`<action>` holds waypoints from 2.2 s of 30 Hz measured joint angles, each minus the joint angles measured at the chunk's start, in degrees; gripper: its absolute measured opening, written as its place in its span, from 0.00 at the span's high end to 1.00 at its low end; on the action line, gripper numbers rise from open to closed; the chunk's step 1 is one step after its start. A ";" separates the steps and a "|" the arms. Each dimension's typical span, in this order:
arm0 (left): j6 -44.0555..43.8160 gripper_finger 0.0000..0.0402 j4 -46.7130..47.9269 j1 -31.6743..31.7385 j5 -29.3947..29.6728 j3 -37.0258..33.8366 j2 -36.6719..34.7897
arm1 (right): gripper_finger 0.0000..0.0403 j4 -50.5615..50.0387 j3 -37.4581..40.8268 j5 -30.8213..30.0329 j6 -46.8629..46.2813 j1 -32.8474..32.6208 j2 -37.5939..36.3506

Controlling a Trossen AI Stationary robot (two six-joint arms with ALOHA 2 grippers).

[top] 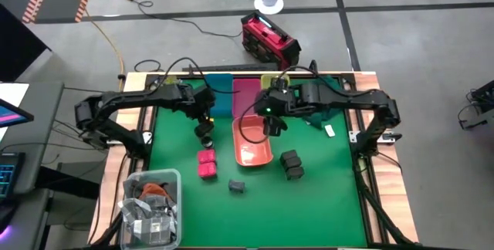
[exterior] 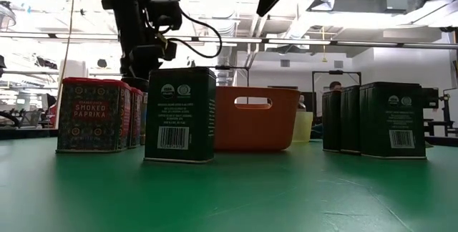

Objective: Sort spices by type
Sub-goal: Put the top green seasoning bottle into the blue bin

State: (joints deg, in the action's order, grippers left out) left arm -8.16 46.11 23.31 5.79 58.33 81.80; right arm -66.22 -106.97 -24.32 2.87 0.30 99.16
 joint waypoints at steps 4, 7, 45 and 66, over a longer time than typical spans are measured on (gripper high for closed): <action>0.34 0.26 1.00 0.00 -0.04 0.00 -0.02 | 0.31 3.09 3.95 -0.02 -0.09 -0.73 -2.91; 0.44 0.36 1.88 0.00 -0.74 -0.01 -0.02 | 0.32 3.98 5.97 -0.04 -1.44 -1.03 -3.93; 19.39 0.48 5.15 14.94 -4.67 24.14 9.07 | 0.32 10.45 11.11 0.11 -10.55 -4.86 -4.68; 31.00 0.41 4.89 18.21 -7.23 31.41 27.55 | 0.32 13.23 16.24 0.24 -16.13 -8.99 -4.77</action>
State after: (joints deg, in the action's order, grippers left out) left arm 22.83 51.00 41.52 -1.44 89.73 109.35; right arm -52.99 -90.74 -24.08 -13.26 -8.69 94.39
